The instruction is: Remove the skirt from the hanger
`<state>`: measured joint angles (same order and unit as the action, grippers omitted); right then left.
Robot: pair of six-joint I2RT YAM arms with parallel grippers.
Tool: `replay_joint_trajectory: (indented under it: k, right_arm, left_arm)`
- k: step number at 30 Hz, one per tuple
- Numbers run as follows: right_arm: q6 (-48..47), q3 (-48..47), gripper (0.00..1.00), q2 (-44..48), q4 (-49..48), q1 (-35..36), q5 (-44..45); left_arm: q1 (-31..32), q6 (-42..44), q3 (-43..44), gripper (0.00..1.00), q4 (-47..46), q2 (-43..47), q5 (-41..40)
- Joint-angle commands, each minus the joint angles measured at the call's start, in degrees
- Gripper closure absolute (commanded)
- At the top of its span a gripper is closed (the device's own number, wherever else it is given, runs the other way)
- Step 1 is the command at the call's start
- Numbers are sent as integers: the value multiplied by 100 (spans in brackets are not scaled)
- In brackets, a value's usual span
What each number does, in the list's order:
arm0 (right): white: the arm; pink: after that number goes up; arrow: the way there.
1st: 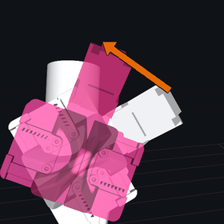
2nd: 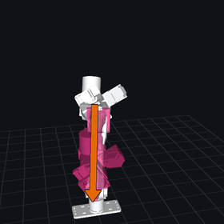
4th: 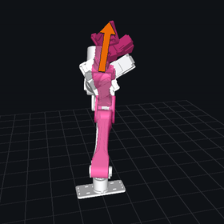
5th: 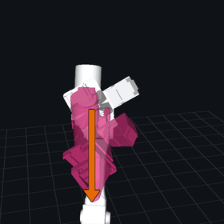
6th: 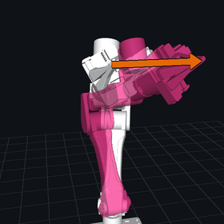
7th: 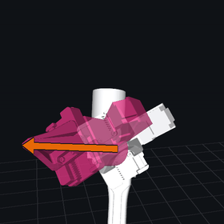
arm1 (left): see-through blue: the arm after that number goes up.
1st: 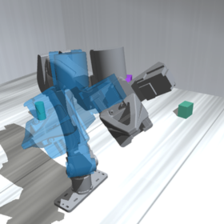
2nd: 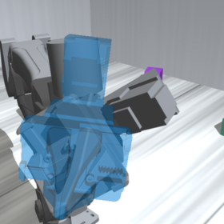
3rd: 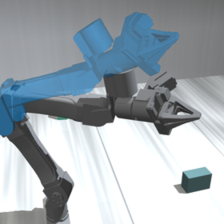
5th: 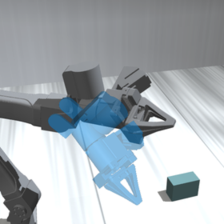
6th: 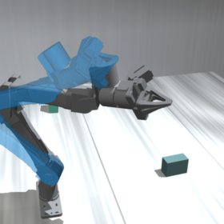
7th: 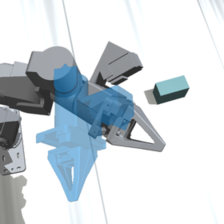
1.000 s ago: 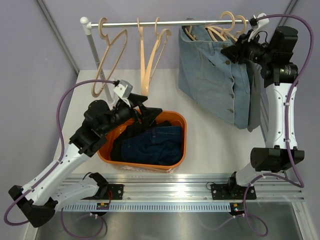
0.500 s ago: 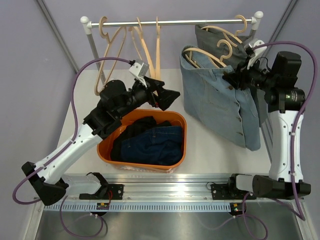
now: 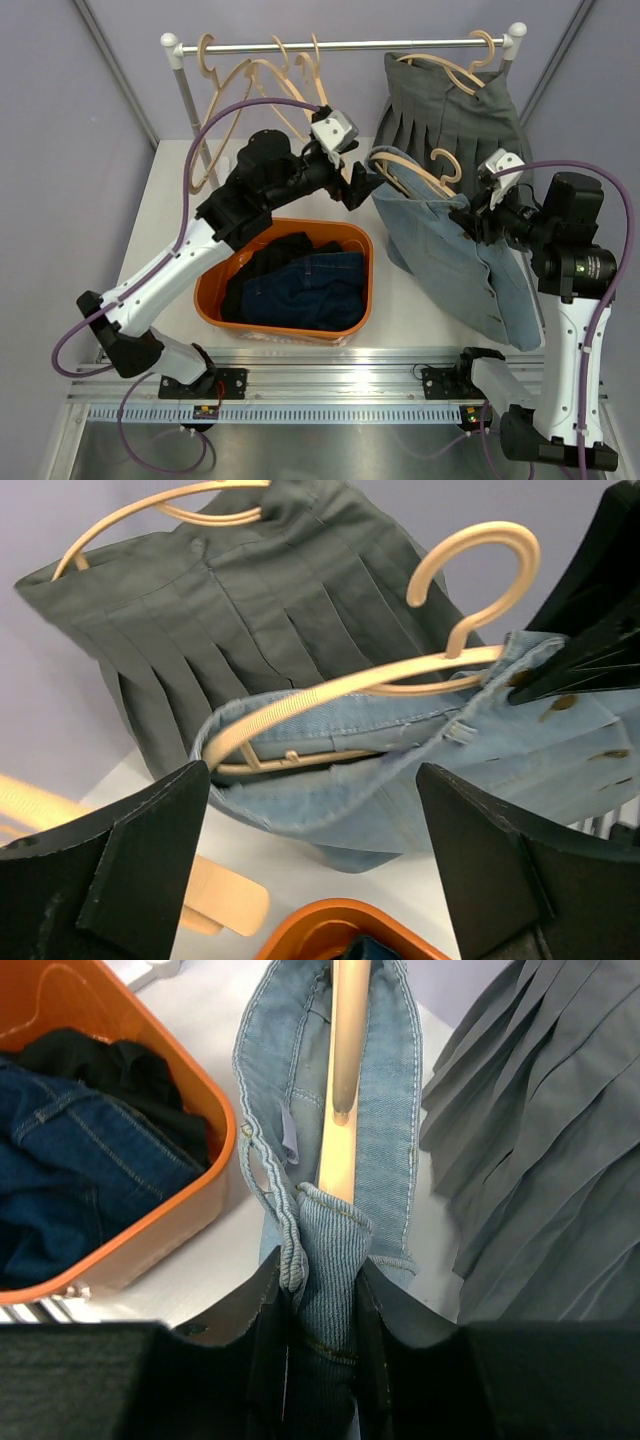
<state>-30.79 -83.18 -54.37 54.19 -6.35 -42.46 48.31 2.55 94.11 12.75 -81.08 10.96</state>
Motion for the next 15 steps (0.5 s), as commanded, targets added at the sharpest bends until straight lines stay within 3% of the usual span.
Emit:
replay_joint_trajectory:
  k: [1, 7, 15]
  right_arm:
    - [-402, 56, 100, 312, -59, -24, 71]
    - [-972, 12, 100, 541, 459, -24, 1]
    - [-1965, -181, 100, 603, 1321, -24, -70]
  left_arm:
    - [-6, 1061, 389, 14, 157, -390, 661]
    - [11, 2336, -76, 23, -387, -576, 1785]
    - [46, 3480, 362, 27, -107, -1067, 2164]
